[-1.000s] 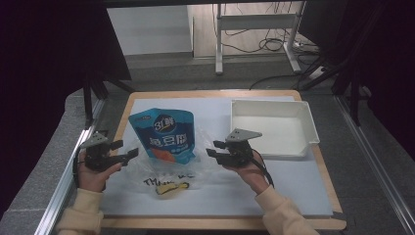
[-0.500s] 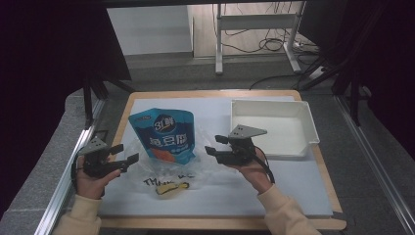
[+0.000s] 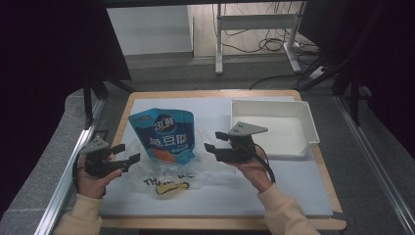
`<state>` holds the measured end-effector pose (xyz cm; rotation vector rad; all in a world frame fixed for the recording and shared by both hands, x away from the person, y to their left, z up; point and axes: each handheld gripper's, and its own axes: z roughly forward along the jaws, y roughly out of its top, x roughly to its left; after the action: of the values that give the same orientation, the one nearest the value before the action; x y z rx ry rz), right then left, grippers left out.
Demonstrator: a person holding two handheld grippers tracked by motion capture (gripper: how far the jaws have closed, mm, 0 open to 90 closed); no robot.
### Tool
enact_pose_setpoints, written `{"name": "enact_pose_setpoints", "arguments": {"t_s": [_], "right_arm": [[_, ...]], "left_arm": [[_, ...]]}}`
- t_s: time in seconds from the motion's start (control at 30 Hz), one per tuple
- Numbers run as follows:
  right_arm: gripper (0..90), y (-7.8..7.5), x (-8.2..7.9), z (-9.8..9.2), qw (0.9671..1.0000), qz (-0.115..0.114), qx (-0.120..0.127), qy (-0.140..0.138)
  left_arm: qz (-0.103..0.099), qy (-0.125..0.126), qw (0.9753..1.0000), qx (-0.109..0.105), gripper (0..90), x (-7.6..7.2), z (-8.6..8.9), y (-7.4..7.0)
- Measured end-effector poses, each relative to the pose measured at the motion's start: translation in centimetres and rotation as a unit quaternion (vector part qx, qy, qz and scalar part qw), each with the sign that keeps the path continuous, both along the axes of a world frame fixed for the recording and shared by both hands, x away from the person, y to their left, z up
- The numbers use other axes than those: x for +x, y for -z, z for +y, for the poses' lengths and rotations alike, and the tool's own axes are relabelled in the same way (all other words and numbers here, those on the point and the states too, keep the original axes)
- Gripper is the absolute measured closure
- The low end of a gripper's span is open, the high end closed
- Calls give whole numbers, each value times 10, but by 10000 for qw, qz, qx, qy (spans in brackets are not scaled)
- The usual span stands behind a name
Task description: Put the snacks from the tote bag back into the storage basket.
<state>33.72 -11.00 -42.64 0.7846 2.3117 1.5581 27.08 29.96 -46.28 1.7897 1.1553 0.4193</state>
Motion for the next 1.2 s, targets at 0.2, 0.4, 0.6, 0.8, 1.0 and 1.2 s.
{"name": "enact_pose_setpoints", "arguments": {"t_s": [0.2,0.4,0.6,0.8,1.0,1.2], "right_arm": [[391,-5,2,8,10000,-52,21,-6],[390,-11,8,20,9999,-59,149,-49],[390,-18,15,32,9998,-69,169,-78],[390,-21,18,42,9997,-97,174,-138],[389,-22,22,49,9997,-96,179,-166],[407,-28,28,58,9996,-106,214,-160]], "left_arm": [[4,52,10000,17,224,1,-1,1],[0,49,10000,-4,223,0,1,-1],[16,37,10000,3,222,0,0,-1],[21,46,10000,8,221,1,1,-1],[26,46,10000,11,221,1,0,-1],[36,53,10000,28,221,2,-1,0]]}}
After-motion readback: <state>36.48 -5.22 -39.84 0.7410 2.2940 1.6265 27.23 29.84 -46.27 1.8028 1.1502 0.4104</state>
